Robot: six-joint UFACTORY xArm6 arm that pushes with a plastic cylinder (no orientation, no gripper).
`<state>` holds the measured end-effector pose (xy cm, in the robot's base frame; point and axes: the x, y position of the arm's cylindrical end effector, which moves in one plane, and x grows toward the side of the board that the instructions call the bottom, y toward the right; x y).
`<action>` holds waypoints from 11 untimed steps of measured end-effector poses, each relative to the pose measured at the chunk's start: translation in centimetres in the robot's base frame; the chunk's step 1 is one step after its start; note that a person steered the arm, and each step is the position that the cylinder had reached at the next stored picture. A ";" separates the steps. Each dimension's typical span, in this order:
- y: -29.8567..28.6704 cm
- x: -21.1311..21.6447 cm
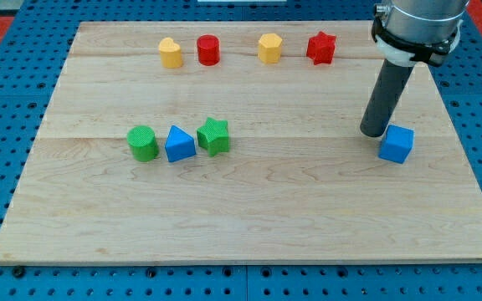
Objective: Move the blue cube diagonal to the green star
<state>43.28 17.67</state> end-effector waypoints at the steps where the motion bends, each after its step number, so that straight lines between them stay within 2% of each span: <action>1: 0.9 0.2; 2: 1.7 2.0; 3: 2.8 -0.4; 4: 7.7 2.5; 5: 2.8 6.2; 6: -1.8 5.4; 7: 1.7 0.6; 8: -2.0 0.6; 9: -2.9 4.9; 10: -3.9 5.8; 11: -6.6 1.8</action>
